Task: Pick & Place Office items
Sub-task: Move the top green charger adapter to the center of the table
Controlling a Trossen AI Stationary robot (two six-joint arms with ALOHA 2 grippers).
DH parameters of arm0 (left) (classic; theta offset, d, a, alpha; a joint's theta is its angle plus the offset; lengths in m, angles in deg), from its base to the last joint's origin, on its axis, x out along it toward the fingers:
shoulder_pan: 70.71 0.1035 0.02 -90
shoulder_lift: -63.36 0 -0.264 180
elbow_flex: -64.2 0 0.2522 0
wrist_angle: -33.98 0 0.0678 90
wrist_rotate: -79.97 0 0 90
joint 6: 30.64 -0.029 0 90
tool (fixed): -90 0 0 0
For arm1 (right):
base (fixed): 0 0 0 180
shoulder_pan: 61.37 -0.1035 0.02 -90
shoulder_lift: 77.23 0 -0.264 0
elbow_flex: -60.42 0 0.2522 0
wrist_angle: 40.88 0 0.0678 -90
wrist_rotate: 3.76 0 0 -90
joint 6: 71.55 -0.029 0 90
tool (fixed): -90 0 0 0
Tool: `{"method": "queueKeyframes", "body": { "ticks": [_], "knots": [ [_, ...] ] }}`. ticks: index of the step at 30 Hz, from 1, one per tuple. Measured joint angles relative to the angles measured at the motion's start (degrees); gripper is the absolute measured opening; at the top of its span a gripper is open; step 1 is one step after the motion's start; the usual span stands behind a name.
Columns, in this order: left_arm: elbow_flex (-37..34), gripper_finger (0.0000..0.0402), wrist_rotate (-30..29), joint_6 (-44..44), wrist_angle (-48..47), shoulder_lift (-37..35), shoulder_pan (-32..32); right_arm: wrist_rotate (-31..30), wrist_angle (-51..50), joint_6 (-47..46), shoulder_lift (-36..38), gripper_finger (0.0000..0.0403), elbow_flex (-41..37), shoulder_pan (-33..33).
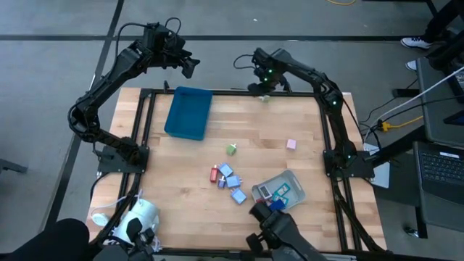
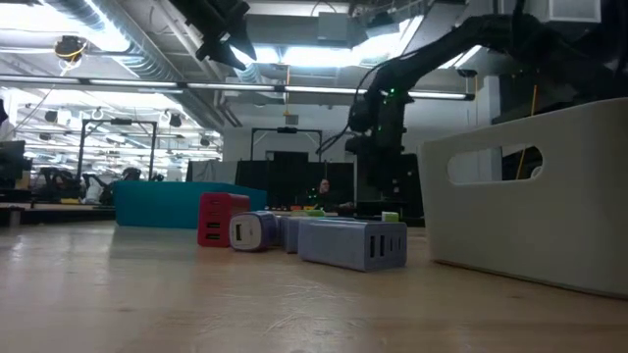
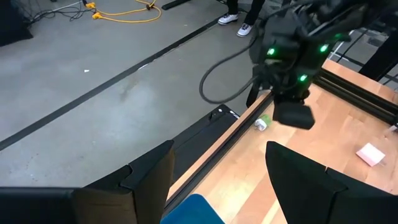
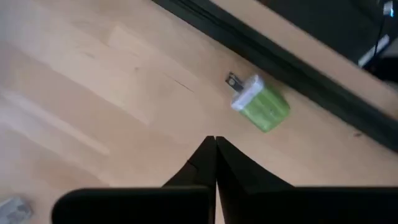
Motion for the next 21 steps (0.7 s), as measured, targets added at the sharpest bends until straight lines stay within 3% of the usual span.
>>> {"method": "queueKeyframes", "body": {
  "ticks": [10,15,21],
  "knots": [
    [0.02,0.0246,0.00,0.37,0.00,0.02,0.00,-4.82,2.06,-5.98,-1.64,0.0001,0.00,1.74],
    [0.00,0.0246,0.00,0.37,0.00,0.02,0.00,-3.84,2.42,-7.00,-2.51,0.0001,0.04,3.05],
    [0.01,0.0246,0.00,0.37,0.00,0.02,0.00,2.28,0.46,-7.83,-6.02,0.0001,0.28,3.23]
  ]
}}
